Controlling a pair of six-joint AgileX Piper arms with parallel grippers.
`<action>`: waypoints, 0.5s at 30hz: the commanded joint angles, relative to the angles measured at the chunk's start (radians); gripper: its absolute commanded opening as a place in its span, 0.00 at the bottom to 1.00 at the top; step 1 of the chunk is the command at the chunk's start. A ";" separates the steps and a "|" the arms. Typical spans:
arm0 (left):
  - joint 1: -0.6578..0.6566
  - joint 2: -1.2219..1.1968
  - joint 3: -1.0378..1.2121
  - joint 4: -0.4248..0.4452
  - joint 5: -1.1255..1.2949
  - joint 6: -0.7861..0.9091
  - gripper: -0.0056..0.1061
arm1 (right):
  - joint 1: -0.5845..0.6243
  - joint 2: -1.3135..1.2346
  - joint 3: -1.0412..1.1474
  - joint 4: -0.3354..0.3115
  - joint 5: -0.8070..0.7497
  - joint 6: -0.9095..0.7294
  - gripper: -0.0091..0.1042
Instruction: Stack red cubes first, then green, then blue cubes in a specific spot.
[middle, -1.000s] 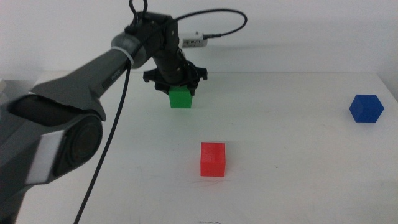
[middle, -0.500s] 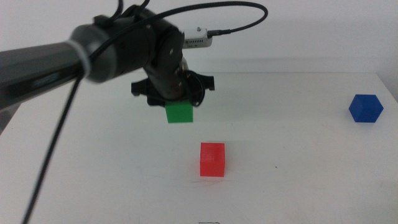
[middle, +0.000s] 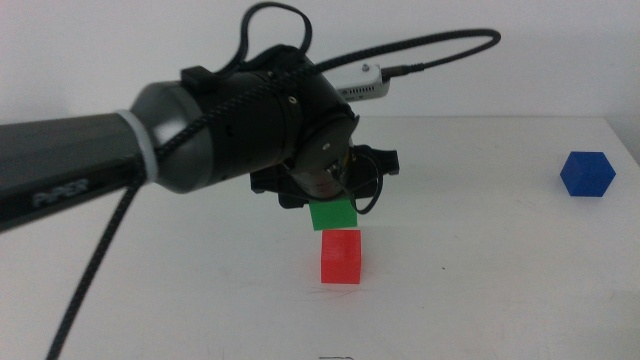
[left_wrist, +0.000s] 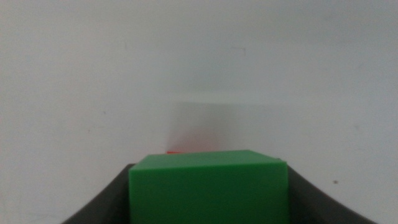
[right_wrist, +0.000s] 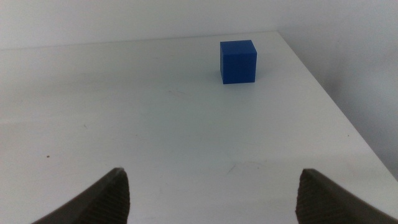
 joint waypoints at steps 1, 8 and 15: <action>-0.004 -0.030 -0.023 0.017 -0.027 -0.011 0.04 | 0.002 -0.023 -0.018 -0.010 -0.073 -0.009 0.75; -0.004 0.017 -0.030 0.004 -0.049 0.000 0.04 | 0.002 -0.023 -0.018 -0.010 -0.073 -0.009 0.75; -0.004 0.036 -0.030 -0.024 -0.056 0.046 0.04 | 0.002 -0.023 -0.018 -0.010 -0.073 -0.009 0.75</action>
